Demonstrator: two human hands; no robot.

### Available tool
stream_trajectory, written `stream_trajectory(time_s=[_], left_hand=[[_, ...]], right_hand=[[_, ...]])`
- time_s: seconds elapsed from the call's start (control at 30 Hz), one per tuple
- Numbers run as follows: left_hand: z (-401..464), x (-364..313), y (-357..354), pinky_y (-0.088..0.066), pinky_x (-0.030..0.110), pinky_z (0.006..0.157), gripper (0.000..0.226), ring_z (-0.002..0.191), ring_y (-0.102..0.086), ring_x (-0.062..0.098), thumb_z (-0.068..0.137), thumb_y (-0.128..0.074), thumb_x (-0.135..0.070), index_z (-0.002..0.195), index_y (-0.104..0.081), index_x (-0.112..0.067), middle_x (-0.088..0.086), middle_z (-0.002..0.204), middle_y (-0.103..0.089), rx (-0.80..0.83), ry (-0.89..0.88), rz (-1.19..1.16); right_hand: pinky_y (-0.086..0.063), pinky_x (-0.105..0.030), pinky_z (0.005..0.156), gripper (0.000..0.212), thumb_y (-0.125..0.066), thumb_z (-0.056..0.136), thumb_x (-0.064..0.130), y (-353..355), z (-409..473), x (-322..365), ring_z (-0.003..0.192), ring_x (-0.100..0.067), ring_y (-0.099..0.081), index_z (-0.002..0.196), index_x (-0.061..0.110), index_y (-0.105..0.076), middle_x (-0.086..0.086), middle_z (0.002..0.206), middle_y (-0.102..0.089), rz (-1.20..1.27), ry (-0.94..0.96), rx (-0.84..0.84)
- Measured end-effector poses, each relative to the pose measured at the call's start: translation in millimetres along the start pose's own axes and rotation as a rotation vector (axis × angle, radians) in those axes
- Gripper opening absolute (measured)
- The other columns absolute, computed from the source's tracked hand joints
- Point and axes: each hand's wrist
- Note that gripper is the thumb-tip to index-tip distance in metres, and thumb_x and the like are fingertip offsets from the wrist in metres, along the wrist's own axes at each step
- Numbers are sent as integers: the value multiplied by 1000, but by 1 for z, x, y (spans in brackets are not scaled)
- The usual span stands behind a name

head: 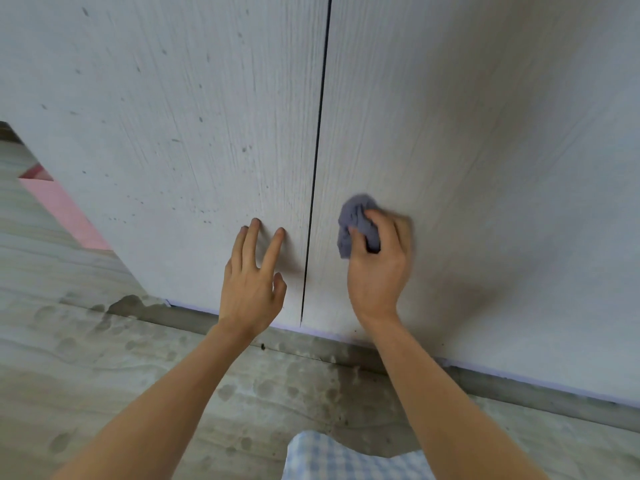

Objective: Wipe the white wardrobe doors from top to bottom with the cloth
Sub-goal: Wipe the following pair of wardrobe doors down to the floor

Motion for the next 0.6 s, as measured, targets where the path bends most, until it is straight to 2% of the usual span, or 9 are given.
stream_trajectory(time_s=[0.1,0.2,0.3,0.37,0.43,0.5,0.53,0.6], left_hand=[[3,1,3,-46,50,89,73,136,-21,39,77,-64,-3,143,-34,-13,25,149,-23,-25,2,-4],[4,4,3,-48,49,86,76,135,-20,38,74,-66,-1,142,-35,-14,27,149,-24,-27,12,9],[-4,9,2,-48,49,84,79,137,-20,38,72,-68,-2,142,-34,-15,26,150,-23,11,35,41],[-6,12,1,-48,49,84,83,137,-20,38,71,-69,-3,144,-32,-16,26,150,-22,34,46,55],[-7,15,0,-48,50,85,85,137,-21,40,71,-70,-3,145,-30,-17,26,150,-22,47,50,62],[-6,15,-2,-47,52,87,87,137,-21,41,71,-70,-2,145,-28,-18,26,151,-20,38,64,61],[-6,14,-4,-46,53,88,87,138,-20,41,71,-69,-2,145,-27,-17,26,151,-20,33,71,54],[-8,9,-7,-45,55,90,86,138,-17,39,70,-69,-1,145,-29,-17,26,151,-20,12,75,38]], right_hand=[[-46,-19,67,21,-66,80,3,-9,11,6,85,-15,-58,99,9,-71,-9,97,-62,-162,307,-47],[-49,-29,60,28,-68,70,-1,-16,-15,-27,77,-25,-60,93,13,-73,-9,88,-63,-460,519,140],[-49,-27,47,42,-82,44,-4,-12,-56,-74,72,-25,-62,80,15,-73,-7,84,-62,-671,481,446],[-49,-26,41,46,-86,35,-5,-5,-63,-89,68,-25,-62,75,14,-74,-8,80,-61,-697,388,523],[-45,-26,39,43,-84,46,-6,-2,-56,-86,66,-24,-60,83,13,-75,-9,79,-57,-601,325,480],[-43,-24,40,28,-73,69,2,-2,-38,-67,67,-22,-57,94,12,-73,-9,82,-55,-450,334,362],[-43,-23,44,21,-64,78,8,-3,-28,-54,67,-21,-57,97,11,-72,-8,86,-55,-378,332,282],[-45,-20,55,23,-55,83,15,-1,-9,-31,73,-15,-56,100,10,-70,-4,95,-53,-242,295,113]])
Point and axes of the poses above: each hand's wrist, its own z-axis towards the middle knuckle, its own y-axis out of the back of the hand, x = y × z
